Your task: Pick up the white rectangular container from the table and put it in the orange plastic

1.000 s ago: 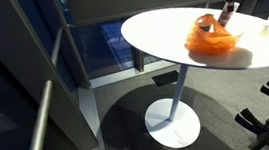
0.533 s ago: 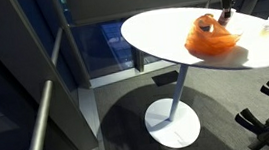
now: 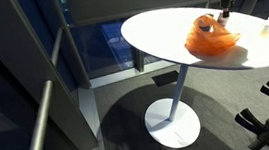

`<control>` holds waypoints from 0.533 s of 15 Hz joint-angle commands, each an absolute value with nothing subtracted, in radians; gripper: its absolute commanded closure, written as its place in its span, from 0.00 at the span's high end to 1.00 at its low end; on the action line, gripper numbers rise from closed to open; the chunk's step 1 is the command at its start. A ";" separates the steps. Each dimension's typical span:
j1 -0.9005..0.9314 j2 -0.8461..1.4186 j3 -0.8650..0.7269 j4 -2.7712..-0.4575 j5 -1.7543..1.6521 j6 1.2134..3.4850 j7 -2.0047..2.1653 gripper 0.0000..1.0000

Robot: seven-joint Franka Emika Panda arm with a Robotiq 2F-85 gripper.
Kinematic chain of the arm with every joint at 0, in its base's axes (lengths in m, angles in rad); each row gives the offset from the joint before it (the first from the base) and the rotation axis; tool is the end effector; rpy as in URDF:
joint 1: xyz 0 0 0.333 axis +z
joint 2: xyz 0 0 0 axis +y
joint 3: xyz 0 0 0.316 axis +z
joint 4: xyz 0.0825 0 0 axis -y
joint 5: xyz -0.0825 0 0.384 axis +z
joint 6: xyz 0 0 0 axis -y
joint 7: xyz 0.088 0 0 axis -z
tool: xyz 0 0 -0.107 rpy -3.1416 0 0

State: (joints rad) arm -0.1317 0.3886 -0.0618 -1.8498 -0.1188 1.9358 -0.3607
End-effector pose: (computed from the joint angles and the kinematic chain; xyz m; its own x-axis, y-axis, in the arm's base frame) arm 0.5888 -0.1218 0.2939 0.9224 0.2132 -0.3220 0.2261 -0.9741 0.0029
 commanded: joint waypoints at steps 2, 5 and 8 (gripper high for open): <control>-0.139 0.357 -0.063 -1.835 -0.115 1.903 -0.347 1.00; -0.138 0.326 -0.078 -1.834 -0.110 1.863 -0.288 1.00; -0.139 0.277 -0.099 -1.840 -0.101 1.835 -0.191 0.99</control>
